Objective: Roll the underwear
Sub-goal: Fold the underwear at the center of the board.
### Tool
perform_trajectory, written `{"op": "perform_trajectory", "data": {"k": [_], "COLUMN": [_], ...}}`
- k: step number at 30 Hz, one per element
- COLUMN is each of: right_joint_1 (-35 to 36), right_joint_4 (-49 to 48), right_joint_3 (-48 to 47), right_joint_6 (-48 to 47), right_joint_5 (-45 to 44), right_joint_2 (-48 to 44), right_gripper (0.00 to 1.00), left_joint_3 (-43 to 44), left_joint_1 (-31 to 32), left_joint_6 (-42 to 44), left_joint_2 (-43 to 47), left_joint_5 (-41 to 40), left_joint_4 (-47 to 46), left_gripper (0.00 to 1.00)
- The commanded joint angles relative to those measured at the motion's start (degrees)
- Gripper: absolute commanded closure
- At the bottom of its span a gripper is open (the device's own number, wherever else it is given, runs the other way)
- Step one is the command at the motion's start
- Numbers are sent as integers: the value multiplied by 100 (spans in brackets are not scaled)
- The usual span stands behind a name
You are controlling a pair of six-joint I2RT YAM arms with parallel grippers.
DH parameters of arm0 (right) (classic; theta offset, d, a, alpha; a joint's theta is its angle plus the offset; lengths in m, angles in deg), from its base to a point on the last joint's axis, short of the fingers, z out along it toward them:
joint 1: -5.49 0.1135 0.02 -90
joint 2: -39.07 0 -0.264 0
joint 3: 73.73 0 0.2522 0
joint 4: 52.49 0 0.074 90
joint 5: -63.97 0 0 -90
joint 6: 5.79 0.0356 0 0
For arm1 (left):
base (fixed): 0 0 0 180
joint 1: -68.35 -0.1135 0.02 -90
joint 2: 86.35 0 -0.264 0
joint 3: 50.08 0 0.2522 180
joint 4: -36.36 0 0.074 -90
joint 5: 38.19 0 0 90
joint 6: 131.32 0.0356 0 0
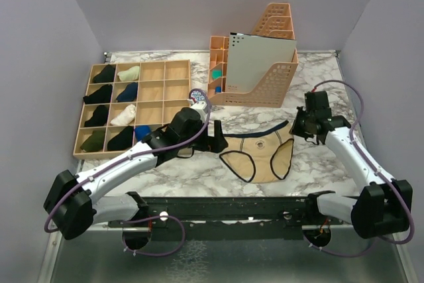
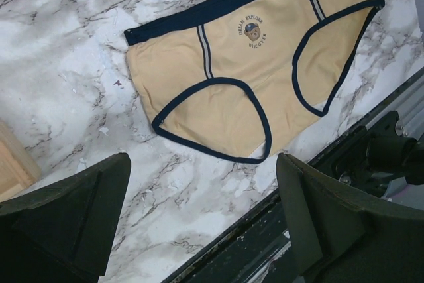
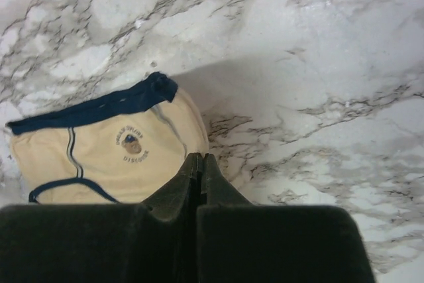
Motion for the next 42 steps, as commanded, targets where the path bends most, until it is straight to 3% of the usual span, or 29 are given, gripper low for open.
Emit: {"op": "perform_trajectory", "data": {"k": [1,10,18,28,42], "right_joint_1": [784,2800,3988,4210,4375], "right_joint_4": [599,757,621,292,-446], "right_joint_3": [-356,-1054,-1856,-2322,-1585], "right_joint_6": [221,1977,3125,3635,4416], "right_joint_5": [-452,-1553,-1926,-1905,-2059], "right_joint_2": [87,892,2103,3193,2781], "right_gripper": [100,100,100,100,100], "left_joint_3": [-99,-100,-175,-294,-406], "left_joint_1": [-4,-60,-214,-402,-445], "left_joint_6": [-15,-145,-353,-302,-461], "left_joint_2": [205,189,489,804,1070], "left_joint_5": [-379,-576,-1043,-985,-1096], "left_joint_4": [61,160,398,607,644], "left_gripper": [1,1,1,1,1]}}
